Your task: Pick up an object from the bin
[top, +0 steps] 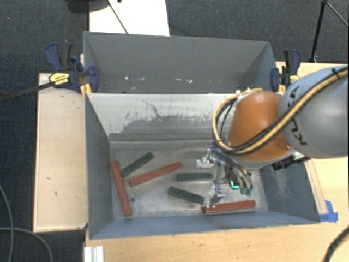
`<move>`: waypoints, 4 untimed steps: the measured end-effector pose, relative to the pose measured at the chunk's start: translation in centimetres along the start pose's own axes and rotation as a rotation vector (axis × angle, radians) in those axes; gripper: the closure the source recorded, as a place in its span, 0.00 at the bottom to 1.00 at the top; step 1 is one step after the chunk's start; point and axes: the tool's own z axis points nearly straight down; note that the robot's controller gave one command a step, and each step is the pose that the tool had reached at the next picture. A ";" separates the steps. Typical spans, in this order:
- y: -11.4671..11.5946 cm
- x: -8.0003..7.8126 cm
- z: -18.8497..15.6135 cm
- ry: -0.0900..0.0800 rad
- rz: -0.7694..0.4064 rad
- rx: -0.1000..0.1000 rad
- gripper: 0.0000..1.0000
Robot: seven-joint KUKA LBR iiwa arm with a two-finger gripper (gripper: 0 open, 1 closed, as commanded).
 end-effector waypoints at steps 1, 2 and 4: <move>0.0 -0.2 -0.3 -0.006 0.001 0.000 0.00; 1.6 -0.7 5.3 -0.023 0.068 -0.003 1.00; 1.6 -2.2 -14.8 -0.013 0.069 -0.001 1.00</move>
Offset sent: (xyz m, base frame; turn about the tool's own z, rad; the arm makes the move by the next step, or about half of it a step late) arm 0.0009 0.0152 -0.0580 0.0655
